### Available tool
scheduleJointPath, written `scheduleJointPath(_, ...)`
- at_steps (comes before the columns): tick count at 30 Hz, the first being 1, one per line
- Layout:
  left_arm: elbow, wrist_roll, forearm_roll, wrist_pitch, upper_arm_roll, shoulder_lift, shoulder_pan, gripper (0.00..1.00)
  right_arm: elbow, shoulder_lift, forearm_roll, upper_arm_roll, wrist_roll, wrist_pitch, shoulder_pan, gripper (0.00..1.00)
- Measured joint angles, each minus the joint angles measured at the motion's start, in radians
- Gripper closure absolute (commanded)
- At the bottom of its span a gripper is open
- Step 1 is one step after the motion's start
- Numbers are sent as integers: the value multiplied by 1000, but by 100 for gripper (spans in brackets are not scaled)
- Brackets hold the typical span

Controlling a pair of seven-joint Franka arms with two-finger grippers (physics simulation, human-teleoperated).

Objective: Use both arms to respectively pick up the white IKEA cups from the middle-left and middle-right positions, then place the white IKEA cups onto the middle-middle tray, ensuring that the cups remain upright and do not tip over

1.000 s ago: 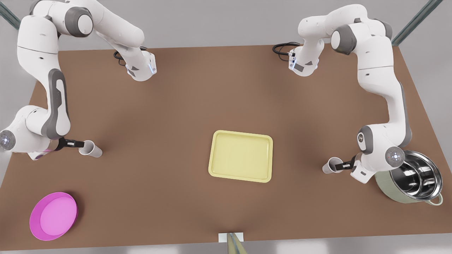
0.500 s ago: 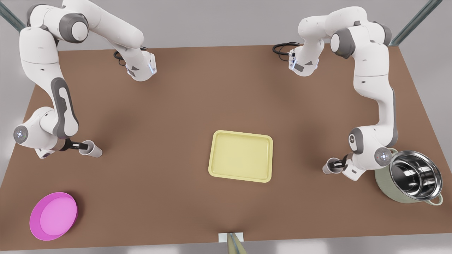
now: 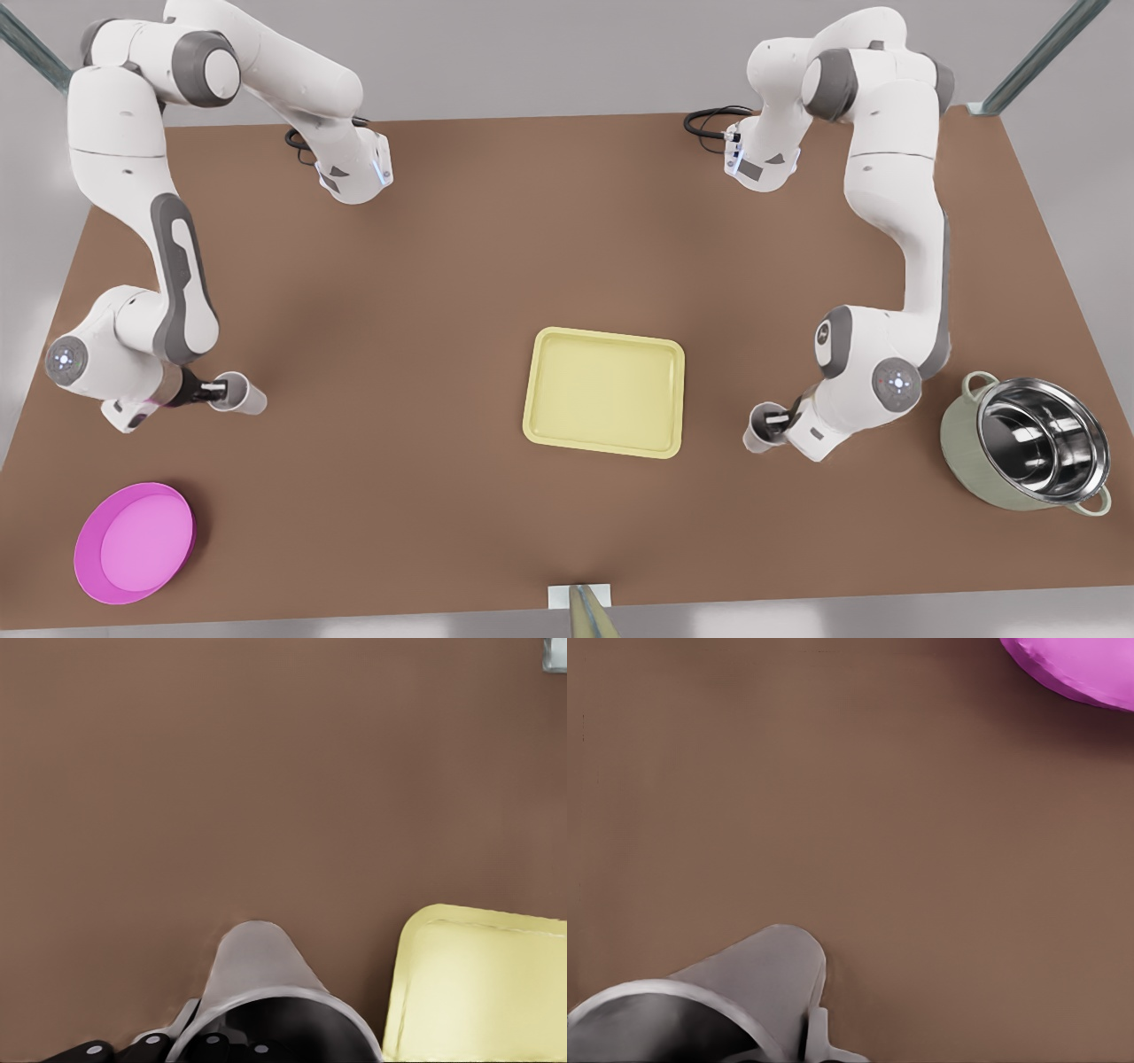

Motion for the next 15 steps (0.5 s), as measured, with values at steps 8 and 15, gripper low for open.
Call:
scheduleJointPath(8, 18, -248, 0, -55, -141, 108, -118, 74, 228, 75, 37, -1, -23, -4, 490, 79)
scheduleJointPath(15, 17, -404, -9, -4, -150, 157, -118, 35, 379, 193, 134, -1, 4, 38, 714, 79)
